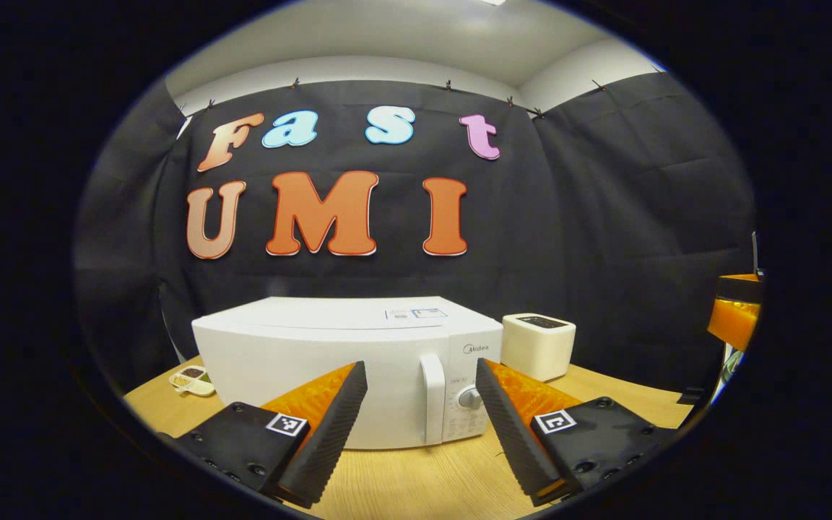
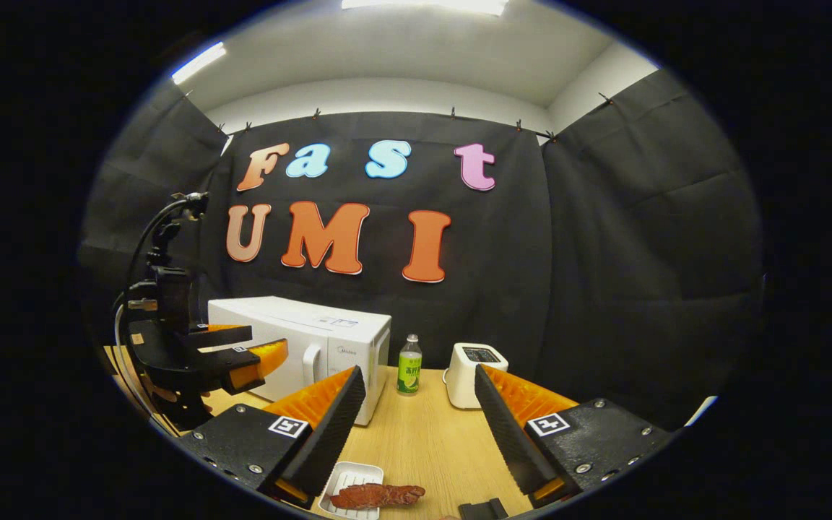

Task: Open the microwave oven with the left hand, put the food in, and close the microwave oven.

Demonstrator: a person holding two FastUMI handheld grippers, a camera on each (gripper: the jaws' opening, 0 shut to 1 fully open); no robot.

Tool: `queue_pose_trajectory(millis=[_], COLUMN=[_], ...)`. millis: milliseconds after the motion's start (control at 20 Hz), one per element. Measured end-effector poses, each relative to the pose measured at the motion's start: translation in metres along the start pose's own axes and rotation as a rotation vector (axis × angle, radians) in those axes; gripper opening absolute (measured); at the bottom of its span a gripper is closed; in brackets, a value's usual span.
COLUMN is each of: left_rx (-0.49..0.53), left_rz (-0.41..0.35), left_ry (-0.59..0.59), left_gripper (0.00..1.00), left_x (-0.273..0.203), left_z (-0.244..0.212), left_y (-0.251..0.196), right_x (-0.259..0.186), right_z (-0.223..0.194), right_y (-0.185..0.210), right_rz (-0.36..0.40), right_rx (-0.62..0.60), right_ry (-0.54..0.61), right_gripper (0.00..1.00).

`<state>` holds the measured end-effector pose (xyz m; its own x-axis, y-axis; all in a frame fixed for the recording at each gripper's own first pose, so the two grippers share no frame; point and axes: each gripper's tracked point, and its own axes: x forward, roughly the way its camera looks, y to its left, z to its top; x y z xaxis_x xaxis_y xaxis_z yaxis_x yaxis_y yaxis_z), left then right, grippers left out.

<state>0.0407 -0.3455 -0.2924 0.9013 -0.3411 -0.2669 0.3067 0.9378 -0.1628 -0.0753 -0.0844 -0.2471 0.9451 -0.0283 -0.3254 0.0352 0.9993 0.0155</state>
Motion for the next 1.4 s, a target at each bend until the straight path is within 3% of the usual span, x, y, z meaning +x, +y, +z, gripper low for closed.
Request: queue_pose_trajectory(millis=[100,150,200,250,400,450,500,700,750,900,1050,1150,1250,1400], left_rx=[-0.006,-0.011,-0.014,-0.005,0.01,0.001,-0.006,-0.02,-0.018,0.002,0.012,0.031,0.037,0.031], left_rz=[0.003,0.001,-0.005,0.0,0.026,0.032,0.042,0.073,0.079,0.119,0.109,0.126,0.134,0.118], left_ry=[0.055,0.072,0.086,0.099,0.127,0.14,0.148,0.187,0.19,0.189,0.185,0.195,0.191,0.196], left_gripper=[0.98,0.94,0.98,0.94,0.96,0.94,0.87,0.82,0.75,0.73,0.54,0.31,0.22,0.18], left_x=[0.016,0.022,0.029,0.034,0.054,0.061,0.066,0.083,0.086,0.091,0.093,0.094,0.094,0.093], left_z=[-0.027,-0.037,-0.045,-0.052,-0.073,-0.081,-0.085,-0.106,-0.108,-0.112,-0.116,-0.118,-0.117,-0.116], left_y=[-0.008,-0.011,-0.015,-0.017,-0.017,-0.017,-0.015,-0.006,-0.005,0.002,-0.007,-0.005,-0.005,-0.007], right_x=[-0.001,0.0,0.001,0.002,0.003,0.004,0.004,0.005,0.005,0.008,0.008,0.007,0.005,-0.002], right_z=[-0.019,-0.026,-0.033,-0.038,-0.056,-0.062,-0.069,-0.092,-0.097,-0.111,-0.118,-0.123,-0.125,-0.125], right_y=[-0.007,-0.01,-0.013,-0.017,-0.025,-0.027,-0.029,-0.03,-0.03,-0.029,-0.027,-0.026,-0.026,-0.022], right_rz=[0.0,0.001,-0.002,-0.003,-0.007,-0.008,-0.011,-0.01,-0.009,-0.007,-0.006,-0.009,-0.013,-0.007], right_rx=[0.013,0.024,0.034,0.043,0.063,0.063,0.062,0.081,0.091,0.117,0.133,0.13,0.129,0.145], right_ry=[0.039,0.054,0.064,0.073,0.092,0.1,0.108,0.146,0.157,0.187,0.202,0.209,0.213,0.222], right_gripper=[0.95,0.95,0.95,0.95,0.95,0.95,0.95,0.95,0.95,0.95,0.95,0.95,0.95,0.95])
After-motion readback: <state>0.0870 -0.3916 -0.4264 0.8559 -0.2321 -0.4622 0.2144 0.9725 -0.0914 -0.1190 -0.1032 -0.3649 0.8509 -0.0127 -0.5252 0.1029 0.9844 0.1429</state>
